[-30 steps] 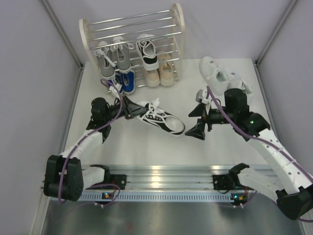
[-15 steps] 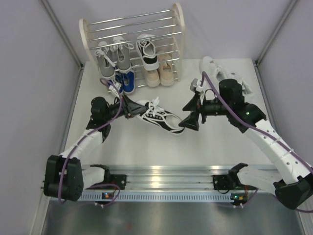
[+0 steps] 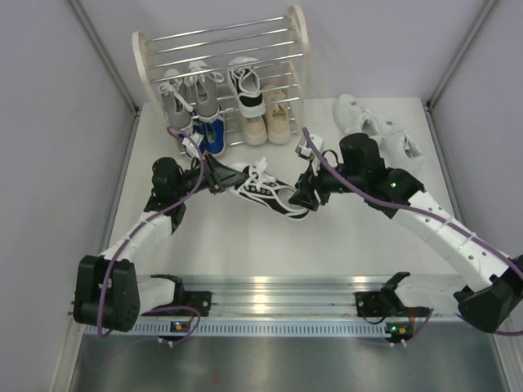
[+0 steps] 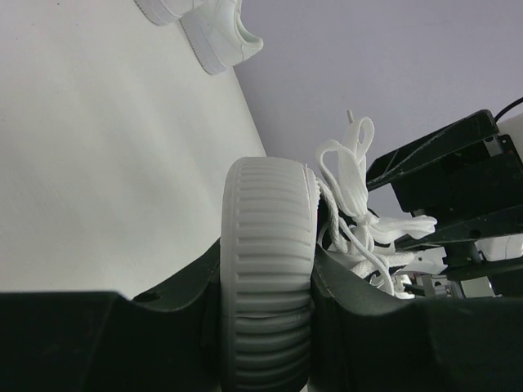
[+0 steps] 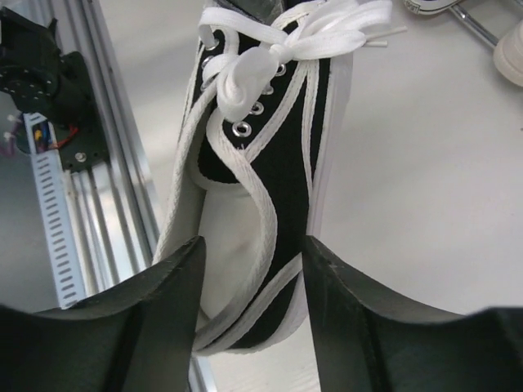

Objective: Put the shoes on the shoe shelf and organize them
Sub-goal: Pick up the shoe at the center of the board.

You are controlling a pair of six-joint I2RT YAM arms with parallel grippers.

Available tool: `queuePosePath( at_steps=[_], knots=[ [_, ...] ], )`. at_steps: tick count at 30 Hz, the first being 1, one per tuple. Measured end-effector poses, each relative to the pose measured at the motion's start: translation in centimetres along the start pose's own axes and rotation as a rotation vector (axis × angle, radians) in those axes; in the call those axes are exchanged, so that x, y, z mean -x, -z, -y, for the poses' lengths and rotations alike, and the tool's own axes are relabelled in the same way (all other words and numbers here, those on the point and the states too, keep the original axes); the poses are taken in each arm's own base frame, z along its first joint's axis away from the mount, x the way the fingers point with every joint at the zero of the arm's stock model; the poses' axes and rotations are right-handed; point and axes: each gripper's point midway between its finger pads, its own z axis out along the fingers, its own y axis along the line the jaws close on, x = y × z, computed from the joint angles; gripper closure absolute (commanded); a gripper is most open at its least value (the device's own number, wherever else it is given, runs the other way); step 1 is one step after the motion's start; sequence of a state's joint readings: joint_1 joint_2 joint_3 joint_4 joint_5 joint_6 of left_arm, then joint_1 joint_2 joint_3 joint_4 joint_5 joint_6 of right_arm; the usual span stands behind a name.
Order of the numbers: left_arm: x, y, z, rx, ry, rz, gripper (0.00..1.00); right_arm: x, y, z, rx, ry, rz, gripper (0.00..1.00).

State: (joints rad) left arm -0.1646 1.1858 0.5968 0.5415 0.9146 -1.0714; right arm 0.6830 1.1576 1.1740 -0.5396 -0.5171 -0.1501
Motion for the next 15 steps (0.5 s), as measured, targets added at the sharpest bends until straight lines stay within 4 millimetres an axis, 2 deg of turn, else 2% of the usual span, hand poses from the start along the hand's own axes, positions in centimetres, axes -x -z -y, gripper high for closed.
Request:
queuePosePath(
  at_steps=[4, 5, 7, 8, 15],
  knots=[
    [0.1, -0.1, 0.1, 0.000, -0.002, 0.002, 1.00, -0.1, -1.0, 0.0, -0.015, 0.034, -0.031, 0.71],
    [0.1, -0.1, 0.1, 0.001, -0.002, 0.002, 1.00, -0.1, -1.2, 0.1, -0.024, 0.043, -0.038, 0.79],
    [0.1, -0.1, 0.0, 0.004, 0.001, 0.002, 1.00, -0.2, -1.3, 0.3, -0.040, 0.054, -0.056, 0.90],
    [0.1, -0.1, -0.1, 0.007, 0.003, 0.003, 1.00, -0.2, -1.4, 0.5, -0.049, 0.060, -0.063, 1.00],
    [0.2, -0.1, -0.2, 0.016, 0.010, 0.009, 1.00, 0.2, -1.2, 0.9, -0.071, 0.082, -0.073, 1.00]
  ],
)
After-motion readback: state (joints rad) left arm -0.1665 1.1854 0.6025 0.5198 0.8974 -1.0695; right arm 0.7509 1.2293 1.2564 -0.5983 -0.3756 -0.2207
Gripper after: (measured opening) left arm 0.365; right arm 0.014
